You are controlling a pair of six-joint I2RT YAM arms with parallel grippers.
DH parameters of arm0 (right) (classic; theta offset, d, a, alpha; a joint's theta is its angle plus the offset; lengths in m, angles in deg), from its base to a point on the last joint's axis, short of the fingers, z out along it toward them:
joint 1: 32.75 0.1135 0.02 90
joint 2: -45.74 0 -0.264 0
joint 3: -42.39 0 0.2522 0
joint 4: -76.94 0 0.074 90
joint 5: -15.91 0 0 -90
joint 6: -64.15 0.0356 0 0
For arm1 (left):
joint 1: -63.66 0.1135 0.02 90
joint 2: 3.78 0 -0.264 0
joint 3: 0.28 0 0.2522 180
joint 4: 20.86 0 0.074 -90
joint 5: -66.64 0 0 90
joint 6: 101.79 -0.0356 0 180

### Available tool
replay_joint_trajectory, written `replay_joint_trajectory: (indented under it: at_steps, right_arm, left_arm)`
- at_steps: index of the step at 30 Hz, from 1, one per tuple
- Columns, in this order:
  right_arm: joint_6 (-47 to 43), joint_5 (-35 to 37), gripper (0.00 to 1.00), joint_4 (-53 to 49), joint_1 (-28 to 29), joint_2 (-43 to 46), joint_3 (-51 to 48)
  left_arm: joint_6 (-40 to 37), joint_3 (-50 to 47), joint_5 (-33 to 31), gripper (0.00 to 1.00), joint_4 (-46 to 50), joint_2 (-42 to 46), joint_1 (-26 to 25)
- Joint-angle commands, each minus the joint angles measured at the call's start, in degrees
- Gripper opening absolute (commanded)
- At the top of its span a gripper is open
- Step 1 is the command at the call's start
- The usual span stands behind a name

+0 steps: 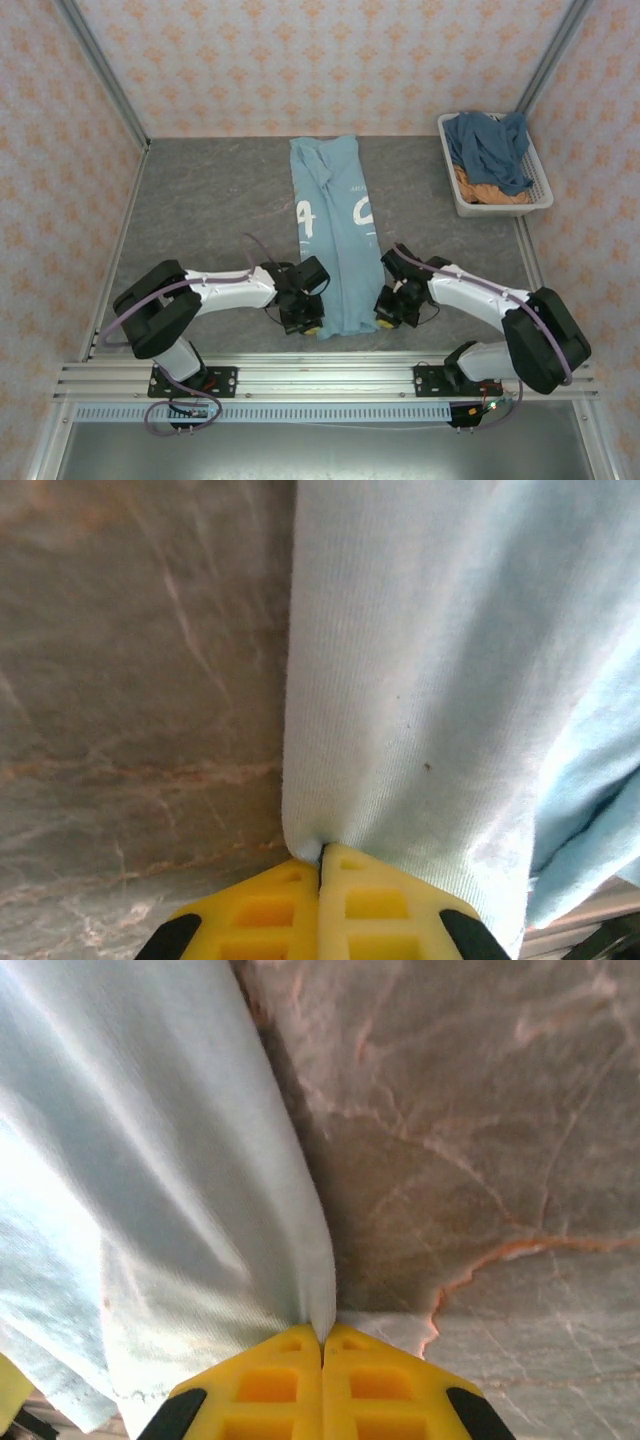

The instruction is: Fold and stack the t-shirts

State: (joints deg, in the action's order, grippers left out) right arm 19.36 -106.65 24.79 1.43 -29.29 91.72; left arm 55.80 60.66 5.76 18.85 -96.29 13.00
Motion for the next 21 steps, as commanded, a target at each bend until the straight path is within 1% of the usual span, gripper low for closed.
replay_joint_trajectory:
  at_steps: [1,5,7,9,11,13,16,18,21]
  right_arm:
    - [-0.12,-1.28,0.0,-4.9,2.25,1.02,-0.51]
    - [1.48,0.69,0.0,-8.17,4.79,3.18,-0.49]
    - [2.51,1.64,0.0,-9.23,4.94,5.1,-1.0]
    - [3.55,1.48,0.0,-9.44,4.94,6.86,-1.62]
    - [4.18,-0.15,0.0,-9.02,4.94,6.91,-1.32]
    - [4.44,-1.58,0.0,-8.52,5.03,6.9,-0.11]
    - [3.97,-1.05,0.0,-9.95,5.03,6.65,3.41]
    - [3.67,0.27,0.0,-11.34,4.98,5.76,6.21]
    - [3.74,3.98,0.0,-13.89,4.42,4.67,10.42]
  left_arm:
    - [-1.41,-4.61,0.66,0.0,2.61,3.08,0.01]
    - [-1.59,-7.73,-0.35,0.0,5.66,7.96,0.0]
    - [-1.59,-8.86,-1.1,0.0,7.09,10.41,-0.01]
    - [-1.42,-9.61,-1.44,0.0,7.82,12.31,0.05]
    - [-1.32,-9.66,-1.74,0.0,7.62,13.5,-0.06]
    - [-1.32,-8.73,-2.12,0.0,7.62,14.08,0.04]
    - [-1.06,-5.99,-3.37,0.0,8.26,14.74,0.17]
    - [-0.67,-3.91,-5.07,0.0,9.91,15.69,0.53]
    - [-0.11,-0.58,-8.6,0.0,12.97,17.87,2.55]
